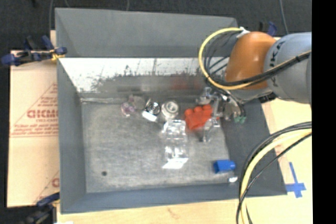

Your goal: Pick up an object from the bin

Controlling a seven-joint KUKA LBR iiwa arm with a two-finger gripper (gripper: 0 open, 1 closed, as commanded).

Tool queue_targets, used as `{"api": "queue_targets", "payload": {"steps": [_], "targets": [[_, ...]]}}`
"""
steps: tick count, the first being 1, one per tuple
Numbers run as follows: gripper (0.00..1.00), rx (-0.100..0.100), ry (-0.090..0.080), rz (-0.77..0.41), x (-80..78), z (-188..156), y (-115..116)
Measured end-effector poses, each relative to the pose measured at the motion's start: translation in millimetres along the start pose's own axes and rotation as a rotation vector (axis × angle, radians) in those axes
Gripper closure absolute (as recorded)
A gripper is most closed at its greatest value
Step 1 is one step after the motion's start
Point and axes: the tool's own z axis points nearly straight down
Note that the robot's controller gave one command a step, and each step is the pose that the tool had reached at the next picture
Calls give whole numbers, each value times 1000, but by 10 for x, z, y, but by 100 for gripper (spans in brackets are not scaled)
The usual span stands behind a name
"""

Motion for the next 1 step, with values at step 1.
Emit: {"api": "queue_targets", "payload": {"steps": [1], "targets": [[100,2,-8,0,-24,-25,-4]]}}
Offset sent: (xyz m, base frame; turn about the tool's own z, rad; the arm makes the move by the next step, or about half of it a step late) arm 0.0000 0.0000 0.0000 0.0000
